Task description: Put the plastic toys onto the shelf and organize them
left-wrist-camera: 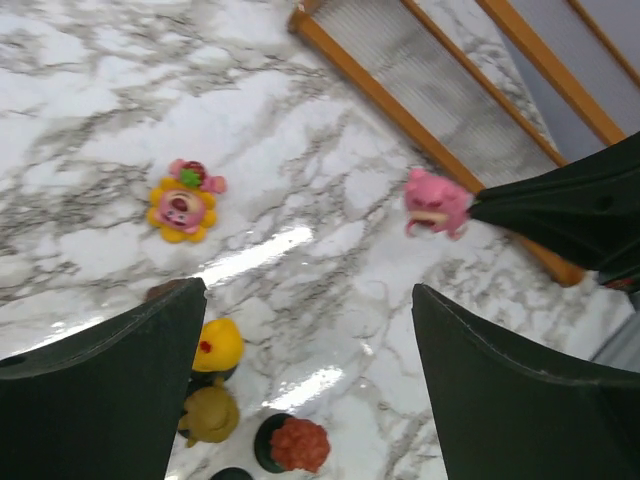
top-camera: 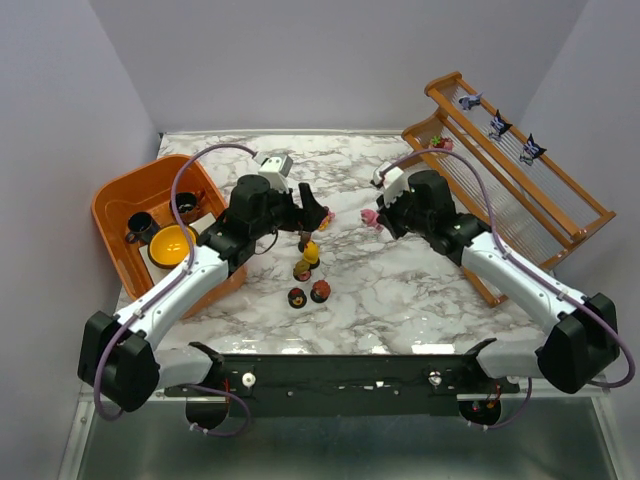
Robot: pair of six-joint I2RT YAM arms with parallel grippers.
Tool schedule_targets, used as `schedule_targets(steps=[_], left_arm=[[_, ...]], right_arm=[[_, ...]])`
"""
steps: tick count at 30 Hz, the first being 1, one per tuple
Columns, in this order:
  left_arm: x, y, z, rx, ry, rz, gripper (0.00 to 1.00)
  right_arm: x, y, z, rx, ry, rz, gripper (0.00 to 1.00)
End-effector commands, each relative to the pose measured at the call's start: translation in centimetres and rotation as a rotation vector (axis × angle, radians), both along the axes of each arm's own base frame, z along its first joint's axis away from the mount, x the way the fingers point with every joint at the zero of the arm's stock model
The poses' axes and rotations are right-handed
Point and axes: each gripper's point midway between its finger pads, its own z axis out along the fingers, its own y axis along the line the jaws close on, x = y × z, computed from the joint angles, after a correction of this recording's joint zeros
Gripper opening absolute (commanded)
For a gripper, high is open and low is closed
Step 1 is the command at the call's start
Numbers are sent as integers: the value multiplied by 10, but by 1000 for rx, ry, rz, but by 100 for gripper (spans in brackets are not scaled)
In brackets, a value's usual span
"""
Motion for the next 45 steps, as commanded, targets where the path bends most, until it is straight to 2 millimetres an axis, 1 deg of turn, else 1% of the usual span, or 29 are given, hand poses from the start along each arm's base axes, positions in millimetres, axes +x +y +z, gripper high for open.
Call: schedule_targets(steps=[1,2,3,4,5,7,8,9,11,13,14,16,17,19,20,22,23,26,30,34,45], left_arm=[[3,52,-25,216,-61,164,95],[2,57,-23,224,-75,182,95],[2,62,-25,240,-78,193,96],[1,68,-31,270,-79,213,96],[0,72,-29,275,-91,223,97],[1,78,-34,295,-98,249,99],[0,80,-33,297,-104,255,99],[0,82,-34,299,-108,263,99],[-1,85,-34,310,-121,275,99],[-2,85,-32,322,-133,280,99],[-2,87,-30,330,-142,291,99],[-2,88,-30,347,-151,296,99],[-3,88,-29,350,-155,296,99],[-3,89,-29,358,-160,303,99],[-3,89,-28,360,-164,302,99],[-4,88,-28,367,-166,303,99],[-4,89,-27,368,-169,306,99],[-4,90,-27,375,-173,311,99],[-4,91,-27,381,-177,315,99],[-4,91,-27,382,-181,314,99],[-3,90,-29,388,-180,311,99]], right_arm=[[27,-53,37,-118,-135,-219,1],[32,-64,41,-137,-149,-250,1],[34,-73,43,-156,-156,-279,1],[39,-84,50,-178,-179,-326,1],[43,-96,54,-203,-196,-355,1],[49,-114,59,-242,-218,-418,1],[54,-127,65,-261,-232,-449,1],[56,-134,66,-277,-234,-470,1],[62,-155,71,-305,-249,-534,1],[68,-167,75,-318,-263,-575,1],[69,-178,77,-332,-269,-608,1],[75,-186,80,-341,-287,-635,1],[77,-194,81,-352,-291,-656,1],[83,-199,86,-352,-303,-677,1],[86,-204,83,-368,-295,-691,1],[90,-208,84,-377,-304,-709,1],[93,-211,80,-387,-297,-711,1],[99,-213,80,-384,-298,-707,1],[106,-218,70,-390,-273,-719,1],[109,-221,63,-391,-261,-715,1],[109,-223,37,-379,-200,-667,1]])
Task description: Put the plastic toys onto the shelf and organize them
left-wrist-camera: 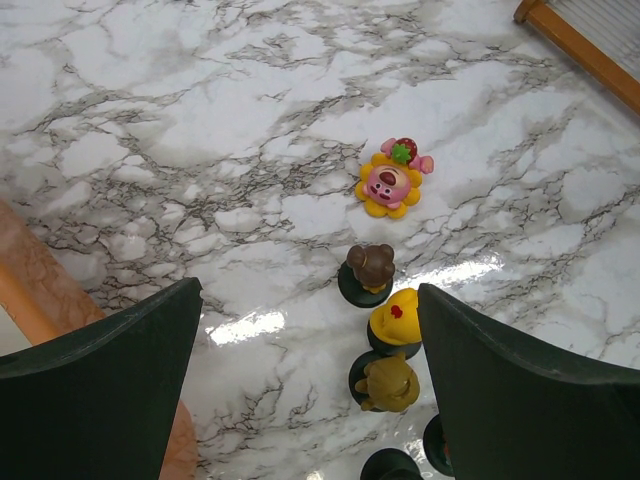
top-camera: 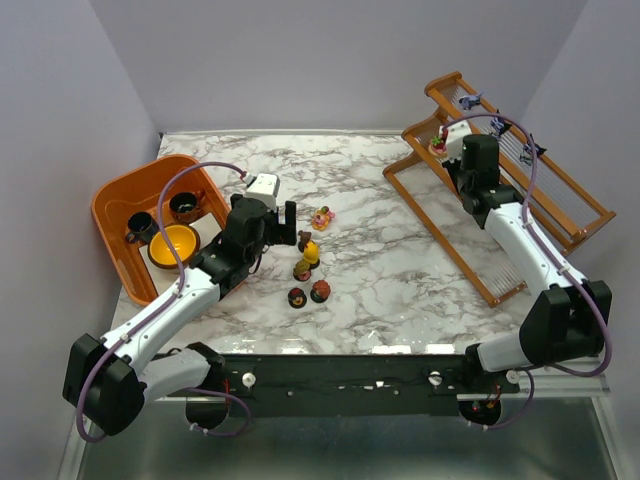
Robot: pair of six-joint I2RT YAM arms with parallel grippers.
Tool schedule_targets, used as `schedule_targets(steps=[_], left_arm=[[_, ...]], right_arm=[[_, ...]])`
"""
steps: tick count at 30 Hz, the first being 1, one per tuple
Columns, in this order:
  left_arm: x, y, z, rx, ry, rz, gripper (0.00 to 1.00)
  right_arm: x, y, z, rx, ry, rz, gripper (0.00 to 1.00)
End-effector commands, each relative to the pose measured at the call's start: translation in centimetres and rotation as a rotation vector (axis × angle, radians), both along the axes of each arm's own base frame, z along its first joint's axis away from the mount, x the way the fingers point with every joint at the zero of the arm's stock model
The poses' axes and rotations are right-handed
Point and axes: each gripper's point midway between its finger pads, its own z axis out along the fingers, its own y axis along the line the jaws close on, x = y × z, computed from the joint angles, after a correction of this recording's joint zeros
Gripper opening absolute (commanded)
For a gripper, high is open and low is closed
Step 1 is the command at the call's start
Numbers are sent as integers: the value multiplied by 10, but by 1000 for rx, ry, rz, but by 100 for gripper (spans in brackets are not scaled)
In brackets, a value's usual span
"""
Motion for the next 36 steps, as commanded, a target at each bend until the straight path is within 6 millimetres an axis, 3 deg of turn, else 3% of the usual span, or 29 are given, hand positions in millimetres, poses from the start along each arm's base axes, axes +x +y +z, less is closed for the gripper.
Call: schedule_targets(steps=[1,10,17,24,28,36], left_arm=[[0,3,2,10,-21,14,99],[0,0,-1,8,-15,2,99],[0,-1,-3,8,-11,-1,99],[0,-2,-3,8,-11,-2,99],[0,-1,-3,8,-11,-1,99],[1,-2,-4,8,-10,-4,99]], right_arm=[[7,1,-7,16,1,32,1],[5,-2,-26,23,43,57,1],[8,-9,-29,1,47,52,2],[9,-9,-34,-9,76,64,15],[9,-9,-36,-11,81,62,30],[10,-11,-29,-13,65,54,34]])
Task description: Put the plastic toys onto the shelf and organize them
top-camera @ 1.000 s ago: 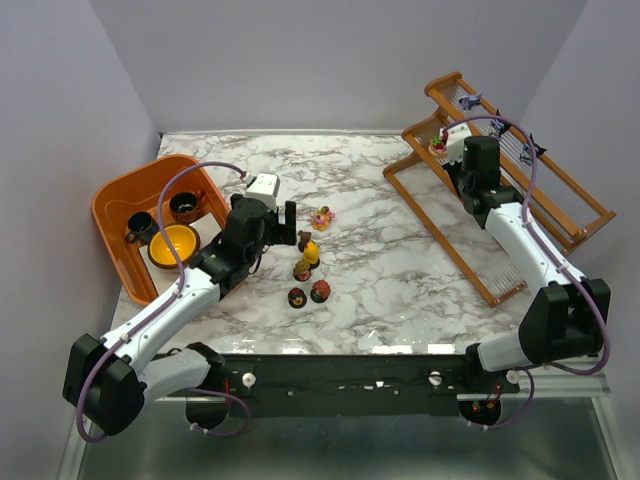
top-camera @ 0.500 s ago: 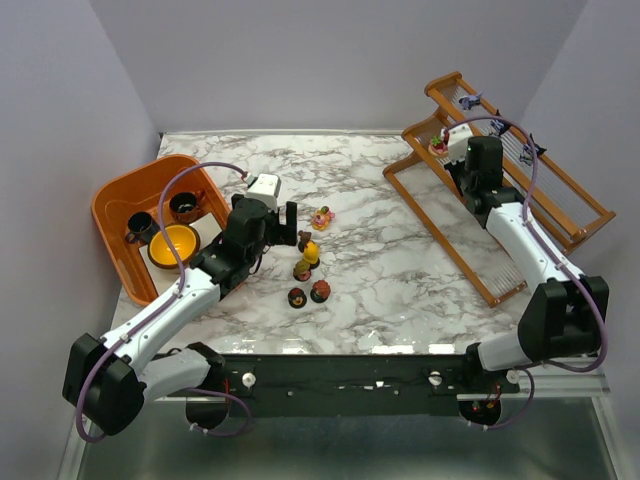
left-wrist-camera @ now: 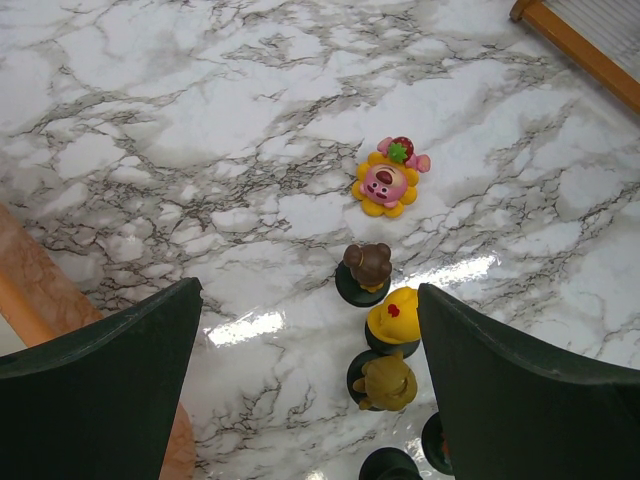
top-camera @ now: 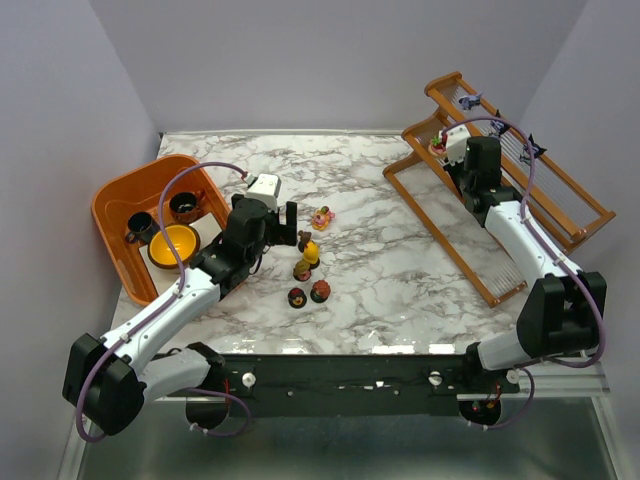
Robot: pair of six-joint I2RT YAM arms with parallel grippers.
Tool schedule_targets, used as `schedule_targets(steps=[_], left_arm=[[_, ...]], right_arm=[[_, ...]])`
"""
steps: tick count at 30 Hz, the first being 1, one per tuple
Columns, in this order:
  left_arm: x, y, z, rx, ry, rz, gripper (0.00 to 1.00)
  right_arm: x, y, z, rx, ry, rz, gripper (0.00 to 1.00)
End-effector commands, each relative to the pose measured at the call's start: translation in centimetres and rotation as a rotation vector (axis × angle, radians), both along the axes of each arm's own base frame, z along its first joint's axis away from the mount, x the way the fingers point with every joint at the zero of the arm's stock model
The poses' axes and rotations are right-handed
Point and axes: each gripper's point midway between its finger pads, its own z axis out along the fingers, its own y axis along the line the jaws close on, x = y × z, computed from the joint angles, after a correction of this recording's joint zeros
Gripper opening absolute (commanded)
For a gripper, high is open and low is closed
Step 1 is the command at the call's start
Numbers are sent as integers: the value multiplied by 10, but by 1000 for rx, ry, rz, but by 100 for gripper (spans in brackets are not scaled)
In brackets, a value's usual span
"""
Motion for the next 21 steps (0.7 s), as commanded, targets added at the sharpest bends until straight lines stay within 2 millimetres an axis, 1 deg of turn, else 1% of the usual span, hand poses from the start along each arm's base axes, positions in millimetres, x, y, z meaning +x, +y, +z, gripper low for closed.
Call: schedule_targets(steps=[1,4,6,7,9,10,12,13,19,21], left_arm=[[1,0,-3,7,-10,3,99],[1,0,-3,7,-10,3,99],[1,0,-3,8,-9,3,99],[1,0,-3,8,-9,3,99],[1,0,-3,7,-10,3,99],[1,0,-3,7,-10,2,99],[1,1,-3,5,-10,4,99],[1,0,-3,5,-9,1,99],[1,-1,-2,1,-11,0,99],[1,-1,-2,-2,-10,0,99]], right_arm=[[-1,-1,-6,6,28,-1,34],[-1,0,-5,14,25,-1,38],[0,-1,-2,19,18,-6,38],[-1,0,-3,20,18,-6,41],[0,-1,-1,21,11,-11,41],[-1,0,0,21,10,-9,45],[0,0,2,23,7,-10,47],[0,-1,3,24,2,-12,49],[-3,4,11,60,-17,-3,50],[-6,12,16,94,-25,27,52]])
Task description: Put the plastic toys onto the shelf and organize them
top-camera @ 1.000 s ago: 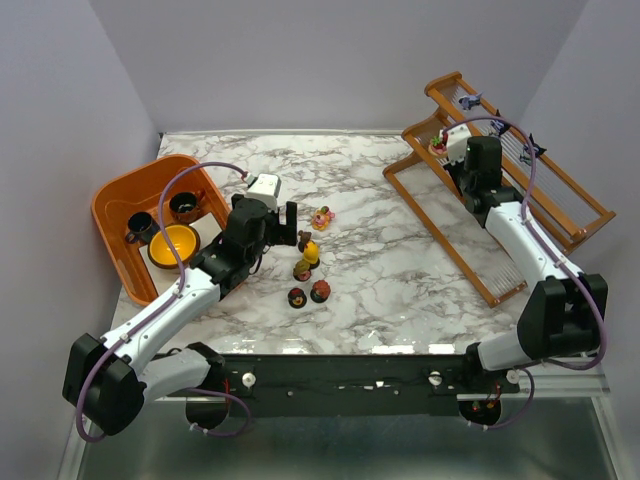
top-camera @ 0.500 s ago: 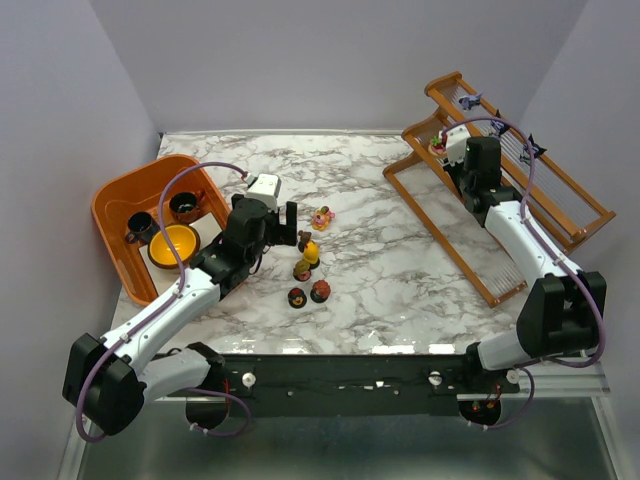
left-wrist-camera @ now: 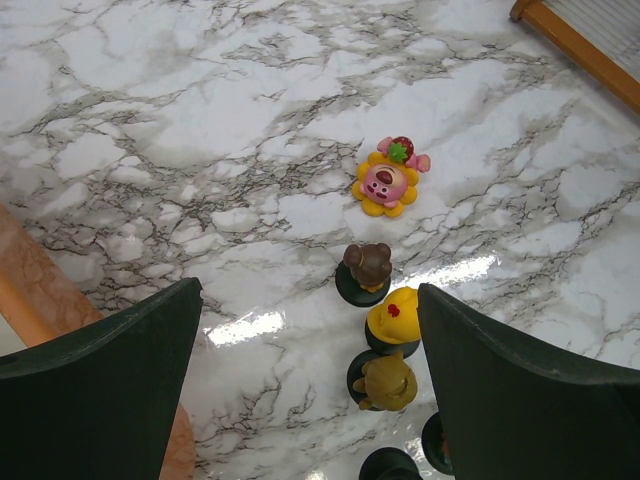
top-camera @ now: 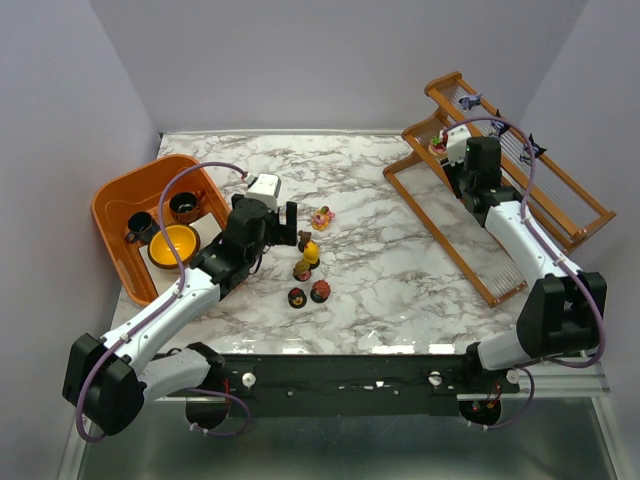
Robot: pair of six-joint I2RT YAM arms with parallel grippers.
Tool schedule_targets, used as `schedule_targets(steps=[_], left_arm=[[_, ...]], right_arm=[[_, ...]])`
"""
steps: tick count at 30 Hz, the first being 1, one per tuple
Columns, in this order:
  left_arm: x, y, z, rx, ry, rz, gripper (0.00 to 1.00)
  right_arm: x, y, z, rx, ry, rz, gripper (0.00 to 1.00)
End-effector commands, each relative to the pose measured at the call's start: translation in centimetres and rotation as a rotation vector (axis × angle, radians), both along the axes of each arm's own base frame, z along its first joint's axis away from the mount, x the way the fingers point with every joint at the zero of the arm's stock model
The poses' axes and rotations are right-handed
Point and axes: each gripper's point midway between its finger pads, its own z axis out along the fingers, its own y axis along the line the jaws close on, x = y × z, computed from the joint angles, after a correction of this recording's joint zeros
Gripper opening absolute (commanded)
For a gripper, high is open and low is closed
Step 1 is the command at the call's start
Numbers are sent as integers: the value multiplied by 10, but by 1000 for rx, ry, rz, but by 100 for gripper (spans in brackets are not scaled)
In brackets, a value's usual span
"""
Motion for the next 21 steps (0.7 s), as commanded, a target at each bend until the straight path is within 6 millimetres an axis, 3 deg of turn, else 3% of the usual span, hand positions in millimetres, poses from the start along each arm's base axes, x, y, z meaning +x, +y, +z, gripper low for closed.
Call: schedule_targets(steps=[1,5,10,15,21], left_arm=[[1,-1,-2,-1,-9,1,99],[1,-2,-4,-4,-5,-5,99],[1,-5,-7,-8,7,-12,99],[2,-7,-13,-7,25,-13,99],[3,-11,-21,-10,51,-21,99]], right_arm=[[-6,13,21,88,-35,46,54],[-15,33,34,173,-65,105,57],[-31,73,42,269,-69,217,61],[-45,134,45,402,-58,365,64],[-47,198,27,589,18,469,65]])
